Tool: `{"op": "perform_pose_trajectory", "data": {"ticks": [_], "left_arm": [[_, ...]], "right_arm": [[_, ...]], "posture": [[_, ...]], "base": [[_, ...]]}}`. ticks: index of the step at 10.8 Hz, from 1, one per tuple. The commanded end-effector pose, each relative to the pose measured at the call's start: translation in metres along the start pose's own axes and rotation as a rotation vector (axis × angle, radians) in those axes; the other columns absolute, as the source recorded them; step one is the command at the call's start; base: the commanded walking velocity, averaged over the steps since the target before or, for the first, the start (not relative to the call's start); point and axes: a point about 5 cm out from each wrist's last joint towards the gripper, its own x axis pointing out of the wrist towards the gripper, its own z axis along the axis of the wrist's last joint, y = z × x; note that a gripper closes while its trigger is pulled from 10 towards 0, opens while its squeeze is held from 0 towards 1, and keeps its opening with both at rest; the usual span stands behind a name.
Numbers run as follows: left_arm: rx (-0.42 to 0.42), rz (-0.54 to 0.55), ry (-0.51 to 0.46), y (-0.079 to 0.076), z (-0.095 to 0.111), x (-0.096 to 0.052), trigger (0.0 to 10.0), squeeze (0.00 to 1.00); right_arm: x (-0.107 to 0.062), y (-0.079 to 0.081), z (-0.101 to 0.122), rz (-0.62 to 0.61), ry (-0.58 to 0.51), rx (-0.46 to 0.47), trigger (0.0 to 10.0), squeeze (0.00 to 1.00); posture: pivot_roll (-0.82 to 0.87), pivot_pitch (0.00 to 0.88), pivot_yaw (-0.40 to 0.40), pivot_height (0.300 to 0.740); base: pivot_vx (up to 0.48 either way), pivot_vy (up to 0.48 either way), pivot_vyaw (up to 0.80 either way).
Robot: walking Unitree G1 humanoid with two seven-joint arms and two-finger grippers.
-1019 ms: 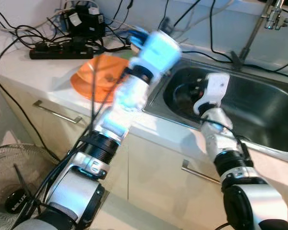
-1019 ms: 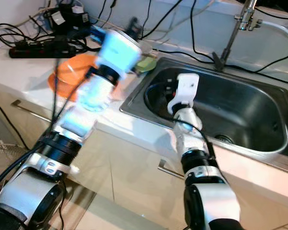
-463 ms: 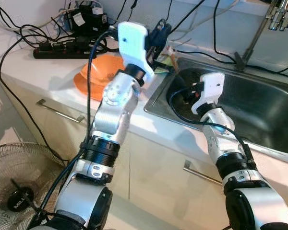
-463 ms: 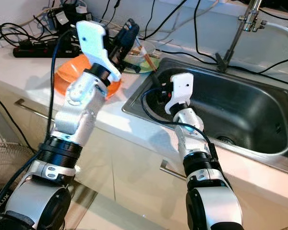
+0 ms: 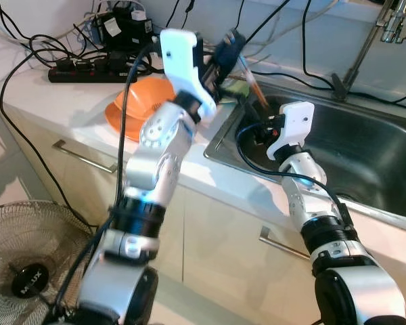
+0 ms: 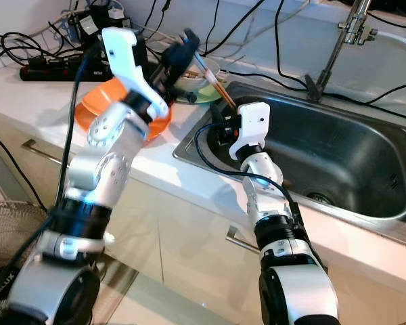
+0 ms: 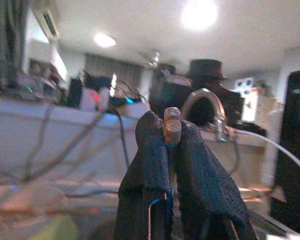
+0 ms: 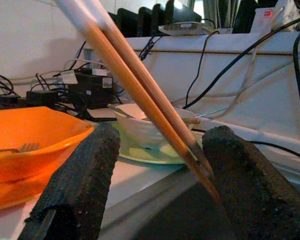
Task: Kitchen organization
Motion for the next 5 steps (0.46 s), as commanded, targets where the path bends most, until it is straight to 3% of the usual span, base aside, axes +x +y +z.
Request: {"op": "perform_pose_trajectory", "data": {"ticks": [1, 5], "left_arm": [[-0.018, -0.06, 0.022, -0.0114, -0.003, 0.0009, 10.0, 0.0], [-0.049, -0.093, 0.053, -0.0192, -0.0081, -0.002, 10.0, 0.0]], "right_arm": [[-0.0013, 0.0008, 0.0002, -0.004, -0.004, -0.003, 10.0, 0.0], [-0.0004, 0.0028, 0.0004, -0.007, -0.004, -0.003, 10.0, 0.0]], "posture": [[0.21, 0.0, -0.028, 0.725], [0.21, 0.0, -0.027, 0.725]], "base": [[0.0, 0.0, 0.0], [0.0, 0.0, 0.0]]}}
